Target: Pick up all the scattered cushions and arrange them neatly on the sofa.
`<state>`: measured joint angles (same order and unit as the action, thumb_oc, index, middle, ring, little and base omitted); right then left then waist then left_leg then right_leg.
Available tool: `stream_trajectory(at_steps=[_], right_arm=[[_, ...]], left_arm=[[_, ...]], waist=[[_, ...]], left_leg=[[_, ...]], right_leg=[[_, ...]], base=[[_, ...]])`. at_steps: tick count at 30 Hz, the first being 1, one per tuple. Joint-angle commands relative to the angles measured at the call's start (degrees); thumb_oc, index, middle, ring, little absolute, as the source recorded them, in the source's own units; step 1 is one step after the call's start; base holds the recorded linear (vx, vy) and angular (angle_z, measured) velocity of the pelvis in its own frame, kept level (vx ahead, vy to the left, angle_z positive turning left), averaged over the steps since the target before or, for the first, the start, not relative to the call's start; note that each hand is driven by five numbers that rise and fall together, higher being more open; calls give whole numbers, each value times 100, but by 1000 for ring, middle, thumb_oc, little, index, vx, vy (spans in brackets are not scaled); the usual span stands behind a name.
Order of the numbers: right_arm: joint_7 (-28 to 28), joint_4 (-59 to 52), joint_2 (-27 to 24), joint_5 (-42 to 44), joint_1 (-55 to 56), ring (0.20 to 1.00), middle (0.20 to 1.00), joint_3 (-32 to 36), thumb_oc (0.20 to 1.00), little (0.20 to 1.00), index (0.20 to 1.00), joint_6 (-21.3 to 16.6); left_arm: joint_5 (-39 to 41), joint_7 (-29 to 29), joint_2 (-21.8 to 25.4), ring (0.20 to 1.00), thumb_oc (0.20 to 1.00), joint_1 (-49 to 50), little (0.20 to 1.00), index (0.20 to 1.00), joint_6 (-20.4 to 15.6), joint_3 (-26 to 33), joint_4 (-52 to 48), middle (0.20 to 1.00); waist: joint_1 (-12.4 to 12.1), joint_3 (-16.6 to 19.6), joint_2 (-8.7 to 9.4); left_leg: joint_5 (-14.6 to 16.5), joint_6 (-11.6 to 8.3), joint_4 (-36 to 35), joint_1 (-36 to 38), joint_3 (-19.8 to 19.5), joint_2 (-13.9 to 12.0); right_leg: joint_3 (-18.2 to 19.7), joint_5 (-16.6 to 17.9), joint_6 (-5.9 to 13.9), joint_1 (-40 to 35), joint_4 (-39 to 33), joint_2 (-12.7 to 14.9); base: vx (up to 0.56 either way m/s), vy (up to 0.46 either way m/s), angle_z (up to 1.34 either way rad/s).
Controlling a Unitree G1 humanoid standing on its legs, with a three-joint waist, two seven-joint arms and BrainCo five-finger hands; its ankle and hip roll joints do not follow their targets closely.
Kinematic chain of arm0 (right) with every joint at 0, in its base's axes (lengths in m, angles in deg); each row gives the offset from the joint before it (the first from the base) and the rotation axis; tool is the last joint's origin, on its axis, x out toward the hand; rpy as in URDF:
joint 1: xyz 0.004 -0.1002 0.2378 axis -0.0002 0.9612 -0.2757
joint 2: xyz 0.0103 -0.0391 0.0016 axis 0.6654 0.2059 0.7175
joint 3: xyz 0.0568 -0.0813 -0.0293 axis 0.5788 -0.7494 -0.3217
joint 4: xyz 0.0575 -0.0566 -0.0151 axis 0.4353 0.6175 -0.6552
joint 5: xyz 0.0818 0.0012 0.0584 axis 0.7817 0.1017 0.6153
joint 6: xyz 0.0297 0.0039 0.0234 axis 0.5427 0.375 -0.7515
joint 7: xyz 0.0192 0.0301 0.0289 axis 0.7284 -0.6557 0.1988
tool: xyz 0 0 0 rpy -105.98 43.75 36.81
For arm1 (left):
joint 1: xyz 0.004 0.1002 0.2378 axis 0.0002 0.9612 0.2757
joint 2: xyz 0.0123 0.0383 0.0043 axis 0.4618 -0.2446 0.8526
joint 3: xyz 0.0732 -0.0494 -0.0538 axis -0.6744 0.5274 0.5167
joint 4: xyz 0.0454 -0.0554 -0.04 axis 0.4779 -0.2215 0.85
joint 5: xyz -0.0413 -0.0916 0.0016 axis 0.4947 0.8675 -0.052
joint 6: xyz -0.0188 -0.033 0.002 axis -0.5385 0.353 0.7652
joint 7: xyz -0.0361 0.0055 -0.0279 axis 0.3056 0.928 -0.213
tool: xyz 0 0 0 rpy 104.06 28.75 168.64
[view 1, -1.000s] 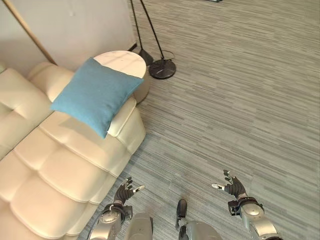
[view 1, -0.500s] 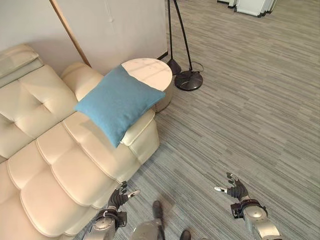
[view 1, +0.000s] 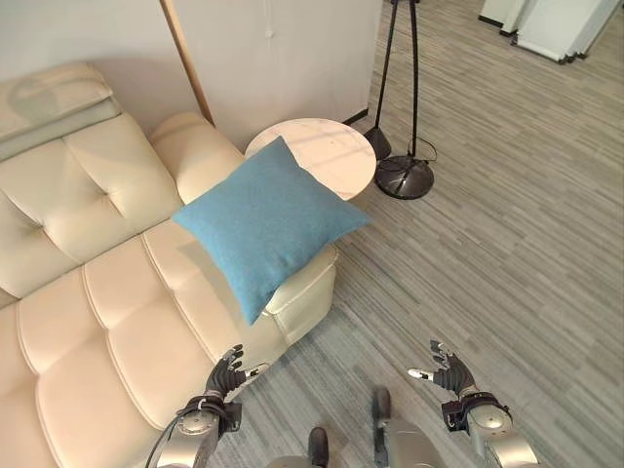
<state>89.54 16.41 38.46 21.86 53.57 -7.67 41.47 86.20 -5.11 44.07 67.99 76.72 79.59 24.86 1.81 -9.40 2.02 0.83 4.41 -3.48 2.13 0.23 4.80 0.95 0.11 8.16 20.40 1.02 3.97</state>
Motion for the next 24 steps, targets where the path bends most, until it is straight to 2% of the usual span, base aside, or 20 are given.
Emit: stream_trajectory(at_steps=[1, 3, 4, 7, 10, 12, 13, 15, 16, 19, 20, 21, 22, 24], right_arm=[[94, -277, -118, 58, -63, 1000, 1000, 84, 1000, 1000, 1000, -204], [69, -257, -129, 83, -35, 1000, 1000, 73, 1000, 1000, 1000, -239], [56, -221, -154, 116, -47, 1000, 1000, 41, 1000, 1000, 1000, -258], [26, -168, -188, 197, -77, 1000, 1000, 5, 1000, 1000, 1000, -303], [3, -203, -272, 269, -122, 1000, 1000, 16, 1000, 1000, 1000, -343], [35, -224, -339, 280, -131, 1000, 1000, 52, 1000, 1000, 1000, -343], [52, -213, -365, 286, -136, 1000, 1000, 72, 1000, 1000, 1000, -326], [68, -174, -402, 288, -120, 1000, 1000, 99, 1000, 1000, 1000, -297], [60, -155, -418, 290, -123, 1000, 1000, 102, 1000, 1000, 1000, -289], [96, -167, -444, 282, -86, 1000, 1000, 119, 1000, 1000, 1000, -271], [141, -140, -448, 263, -61, 1000, 1000, 113, 1000, 1000, 1000, -267], [143, -148, -429, 246, -28, 1000, 1000, 115, 1000, 1000, 1000, -251], [129, -133, -411, 228, 1, 1000, 1000, 106, 1000, 1000, 1000, -244], [68, -110, -372, 173, 17, 1000, 1000, 85, 1000, 1000, 1000, -233]], left_arm=[[-201, 13, 108, 1000, 1000, -10, 1000, 1000, -310, 54, -516, 1000], [-174, -4, 86, 1000, 1000, -29, 1000, 1000, -328, 33, -471, 1000], [-125, -5, 58, 1000, 1000, -15, 1000, 1000, -320, 16, -444, 1000], [-9, 18, -12, 1000, 1000, -7, 1000, 1000, -291, 28, -278, 1000], [108, 64, -36, 1000, 1000, -34, 1000, 1000, -267, 67, -242, 1000], [163, 104, -46, 1000, 1000, -67, 1000, 1000, -267, 79, -234, 1000], [185, 100, -48, 1000, 1000, -93, 1000, 1000, -264, 85, -238, 1000], [147, 68, -36, 1000, 1000, -83, 1000, 1000, -233, 87, -229, 1000], [112, 53, -30, 1000, 1000, -74, 1000, 1000, -222, 90, -201, 1000], [50, 90, -16, 1000, 1000, -77, 1000, 1000, -195, 109, -186, 1000], [59, 168, -17, 1000, 1000, -119, 1000, 1000, -218, 143, -188, 1000], [102, 193, -21, 1000, 1000, -110, 1000, 1000, -233, 164, -198, 1000], [126, 190, -24, 1000, 1000, -73, 1000, 1000, -250, 178, -198, 1000], [55, 142, -21, 1000, 1000, -34, 1000, 1000, -243, 143, -168, 1000]], waist=[[213, -168, -56], [247, -98, -25], [245, -12, -16], [253, 87, -9], [198, 31, 37], [161, -42, 100], [133, -68, 130], [100, -54, 160], [81, -36, 158], [13, -62, 90], [-2, -83, 71], [-1, -67, 50], [-15, -34, 16], [-17, 71, -17]], left_leg=[[366, -316, 237, -10, 155, -274], [452, -329, 204, 86, 38, -260], [514, -366, 204, 177, -52, -335], [685, -516, 451, 219, -147, -505], [533, -661, 1364, -100, -187, -526], [347, -683, 1912, -501, 48, -595], [338, -641, 1954, -675, 247, -673], [427, -585, 1674, -797, 497, -781], [328, -607, 1478, -881, 571, -849], [-327, -767, 862, -1216, 808, -1112], [-535, -856, 564, -1434, 1181, -1314], [-567, -882, 465, -1395, 1340, -1399], [-665, -904, 449, -1335, 1350, -1421], [-635, -866, 438, -1239, 1213, -1297]], right_leg=[[70, 160, 118, -726, 67, -134], [189, 218, 54, -810, 49, -156], [221, 192, -24, -902, 109, -214], [73, 55, -156, -1131, 89, -260], [-133, -83, -292, -1400, 77, -248], [-307, -201, -370, -1594, 45, -140], [-385, -271, -393, -1683, 25, -86], [-510, -366, -392, -1811, -23, -12], [-588, -411, -383, -1884, -54, 13], [-791, -591, -384, -2105, -102, -4], [-956, -719, -376, -2227, -96, 26], [-1016, -782, -359, -2256, -55, 44], [-1057, -837, -336, -2353, 0, 49], [-1059, -888, -296, -2490, 93, 166]], base=[[222, -126, 93], [236, -143, 95], [260, -182, 55], [284, -207, 36], [171, -141, 53], [90, -71, 37], [106, -36, 43], [150, 7, 56], [196, 59, 52], [212, 96, 54], [233, 163, 44], [278, 209, 28], [316, 265, 22], [320, 306, 19]])
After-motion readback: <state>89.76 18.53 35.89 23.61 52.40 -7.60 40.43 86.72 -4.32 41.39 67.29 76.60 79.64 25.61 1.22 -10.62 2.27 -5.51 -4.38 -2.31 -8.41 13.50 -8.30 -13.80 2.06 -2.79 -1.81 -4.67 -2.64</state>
